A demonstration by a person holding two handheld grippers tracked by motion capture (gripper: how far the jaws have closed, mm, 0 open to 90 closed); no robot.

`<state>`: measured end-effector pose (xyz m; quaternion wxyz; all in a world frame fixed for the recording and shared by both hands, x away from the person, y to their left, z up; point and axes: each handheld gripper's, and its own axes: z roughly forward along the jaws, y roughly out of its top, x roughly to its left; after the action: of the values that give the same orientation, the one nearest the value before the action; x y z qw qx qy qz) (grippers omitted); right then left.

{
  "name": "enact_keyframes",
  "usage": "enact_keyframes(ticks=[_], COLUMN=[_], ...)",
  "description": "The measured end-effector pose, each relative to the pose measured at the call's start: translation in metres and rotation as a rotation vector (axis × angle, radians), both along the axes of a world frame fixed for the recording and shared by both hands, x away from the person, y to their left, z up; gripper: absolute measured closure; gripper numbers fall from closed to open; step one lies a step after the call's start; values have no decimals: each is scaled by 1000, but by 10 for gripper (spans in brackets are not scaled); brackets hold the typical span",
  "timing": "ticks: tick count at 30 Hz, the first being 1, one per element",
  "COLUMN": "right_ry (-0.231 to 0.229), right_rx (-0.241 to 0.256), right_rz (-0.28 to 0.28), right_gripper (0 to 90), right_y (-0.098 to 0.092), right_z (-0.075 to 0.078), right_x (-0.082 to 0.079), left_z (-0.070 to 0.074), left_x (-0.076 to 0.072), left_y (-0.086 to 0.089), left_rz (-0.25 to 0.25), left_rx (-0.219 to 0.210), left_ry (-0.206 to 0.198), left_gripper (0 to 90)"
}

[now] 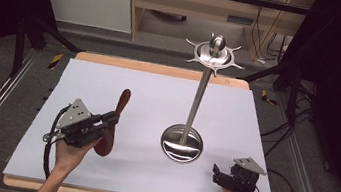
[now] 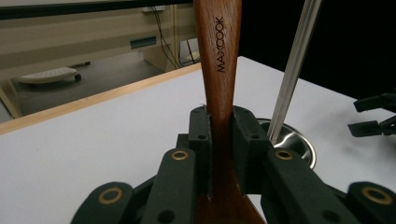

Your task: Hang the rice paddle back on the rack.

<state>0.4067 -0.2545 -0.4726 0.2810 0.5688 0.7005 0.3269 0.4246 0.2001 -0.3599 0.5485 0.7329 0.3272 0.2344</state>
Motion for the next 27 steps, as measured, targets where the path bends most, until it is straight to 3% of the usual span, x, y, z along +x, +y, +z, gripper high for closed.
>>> enact_keyframes(ticks=[15, 27], right_ry=[2, 1], right_rx=[-2, 1], right_rz=[0, 1], right_gripper=[77, 77], right_y=[0, 0], right_z=[0, 0], right_x=[1, 1], left_z=[26, 44], left_x=[0, -2], left_y=[-15, -32], left_rz=[-36, -76], left_rx=[-73, -86], left_ry=[-64, -110], left_gripper=[782, 782])
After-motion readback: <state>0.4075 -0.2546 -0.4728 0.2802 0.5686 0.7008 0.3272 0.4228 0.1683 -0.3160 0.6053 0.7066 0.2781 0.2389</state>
